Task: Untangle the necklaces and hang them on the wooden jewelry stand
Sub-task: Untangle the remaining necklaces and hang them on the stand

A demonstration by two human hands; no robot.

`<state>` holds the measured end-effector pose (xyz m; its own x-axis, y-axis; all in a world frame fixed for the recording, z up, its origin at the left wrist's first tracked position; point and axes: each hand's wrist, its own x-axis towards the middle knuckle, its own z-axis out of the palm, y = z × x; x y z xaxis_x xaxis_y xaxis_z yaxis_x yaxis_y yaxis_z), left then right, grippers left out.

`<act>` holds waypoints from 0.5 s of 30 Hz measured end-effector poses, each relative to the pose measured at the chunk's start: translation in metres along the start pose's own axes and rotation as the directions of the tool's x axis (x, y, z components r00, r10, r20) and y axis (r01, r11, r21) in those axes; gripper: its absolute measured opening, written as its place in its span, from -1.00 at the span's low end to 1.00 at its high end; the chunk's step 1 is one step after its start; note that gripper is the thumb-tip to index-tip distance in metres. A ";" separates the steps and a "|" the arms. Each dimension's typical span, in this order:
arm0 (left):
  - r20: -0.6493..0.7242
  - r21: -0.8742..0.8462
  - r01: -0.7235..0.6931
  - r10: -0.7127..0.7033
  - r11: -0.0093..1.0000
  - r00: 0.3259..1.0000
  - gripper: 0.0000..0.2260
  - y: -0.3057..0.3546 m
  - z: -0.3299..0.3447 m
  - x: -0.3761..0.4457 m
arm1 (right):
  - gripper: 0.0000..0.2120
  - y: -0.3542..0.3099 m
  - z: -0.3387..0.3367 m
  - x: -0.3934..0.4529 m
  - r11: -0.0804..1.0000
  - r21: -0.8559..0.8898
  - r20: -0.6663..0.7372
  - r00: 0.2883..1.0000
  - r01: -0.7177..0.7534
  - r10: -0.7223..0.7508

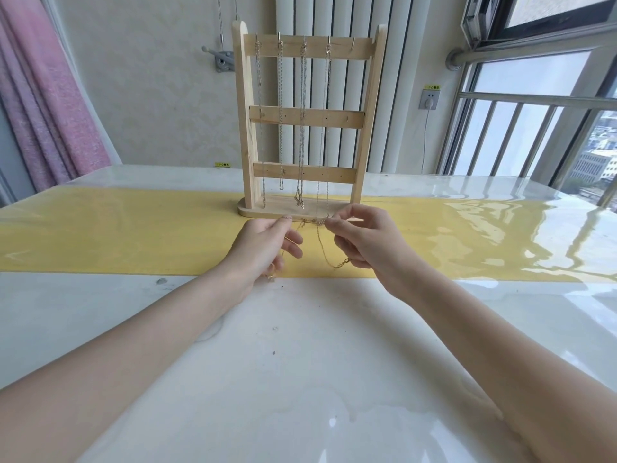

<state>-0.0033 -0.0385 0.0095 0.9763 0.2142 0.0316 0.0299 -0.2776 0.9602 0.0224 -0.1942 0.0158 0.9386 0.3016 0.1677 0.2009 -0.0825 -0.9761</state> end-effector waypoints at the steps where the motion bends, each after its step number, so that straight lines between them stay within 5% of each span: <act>1: -0.014 0.011 -0.002 0.002 1.000 1.000 -0.67 -0.001 -0.001 0.001 | -0.76 0.000 -0.001 0.000 1.000 -0.008 -0.006 1.000 -0.003 0.003; 15: 0.066 -0.056 -0.042 0.045 0.998 0.997 -0.72 0.001 -0.002 0.001 | -0.86 0.004 -0.003 0.001 0.987 -0.160 0.018 1.000 0.013 -0.010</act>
<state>-0.0032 -0.0370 0.0112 0.9886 0.1396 0.0567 -0.0228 -0.2337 0.9720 0.0249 -0.1974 0.0129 0.9312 0.3197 0.1752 0.2556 -0.2298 -0.9391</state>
